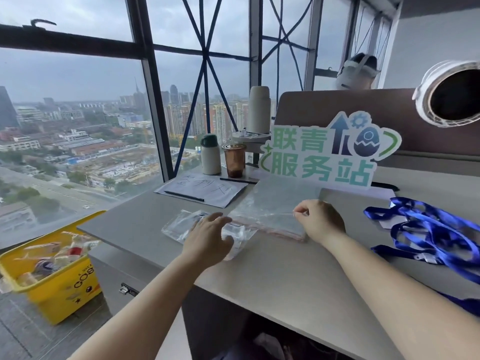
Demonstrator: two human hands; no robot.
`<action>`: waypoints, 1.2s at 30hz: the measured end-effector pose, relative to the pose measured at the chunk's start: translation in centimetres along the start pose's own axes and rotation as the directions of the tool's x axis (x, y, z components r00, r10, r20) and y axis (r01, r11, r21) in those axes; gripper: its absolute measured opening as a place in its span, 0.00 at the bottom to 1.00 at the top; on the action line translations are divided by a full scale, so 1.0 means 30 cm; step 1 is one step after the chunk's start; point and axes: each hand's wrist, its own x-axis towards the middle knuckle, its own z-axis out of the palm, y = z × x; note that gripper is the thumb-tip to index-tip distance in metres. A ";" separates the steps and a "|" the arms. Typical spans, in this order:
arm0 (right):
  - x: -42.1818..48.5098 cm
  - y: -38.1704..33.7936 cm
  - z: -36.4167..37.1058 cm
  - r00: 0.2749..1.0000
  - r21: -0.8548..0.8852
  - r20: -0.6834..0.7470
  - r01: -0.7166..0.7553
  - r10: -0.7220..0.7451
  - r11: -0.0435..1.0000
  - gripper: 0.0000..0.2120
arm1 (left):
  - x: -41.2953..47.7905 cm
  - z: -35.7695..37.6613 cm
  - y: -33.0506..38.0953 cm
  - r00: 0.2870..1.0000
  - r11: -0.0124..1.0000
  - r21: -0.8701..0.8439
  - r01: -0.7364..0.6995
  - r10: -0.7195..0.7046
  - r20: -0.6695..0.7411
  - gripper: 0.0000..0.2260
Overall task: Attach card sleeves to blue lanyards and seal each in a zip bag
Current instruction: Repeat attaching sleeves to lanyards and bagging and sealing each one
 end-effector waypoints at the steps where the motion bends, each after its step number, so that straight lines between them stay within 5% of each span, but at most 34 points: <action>1: -0.002 0.016 -0.021 1.000 -0.026 -0.014 0.025 -0.026 0.999 0.07 | 0.003 0.006 0.026 0.999 0.999 -0.020 -0.030 0.029 -0.025 0.20; 5: -0.029 0.108 -0.135 0.993 -0.182 -0.063 0.086 -0.099 0.980 0.09 | 0.039 0.040 0.173 0.980 0.979 -0.071 -0.189 0.183 -0.081 0.18; 12: -0.183 0.326 -0.300 0.978 -0.121 -0.191 -0.112 0.087 0.986 0.08 | 0.071 0.183 0.497 0.932 0.928 -0.087 -0.362 0.360 -0.036 0.11; 17: -0.276 0.485 -0.365 0.947 -0.052 -0.284 -0.175 0.154 0.983 0.05 | 0.079 0.272 0.664 0.927 0.920 -0.126 -0.371 0.361 -0.099 0.10; 22: -0.312 0.541 -0.390 0.845 0.146 -0.457 -0.235 0.276 0.961 0.18 | 0.136 0.342 0.800 0.955 0.899 -0.324 -0.296 0.275 -0.109 0.09; 26: -0.308 0.546 -0.319 0.880 0.294 -0.357 -0.214 0.315 0.932 0.04 | 0.146 0.417 0.853 0.948 0.861 -0.397 -0.318 0.282 -0.148 0.07; 36: -0.320 0.554 -0.313 0.880 0.303 -0.289 -0.289 0.377 0.908 0.17 | 0.135 0.447 0.830 0.818 0.759 -0.310 -0.573 0.505 -0.276 0.01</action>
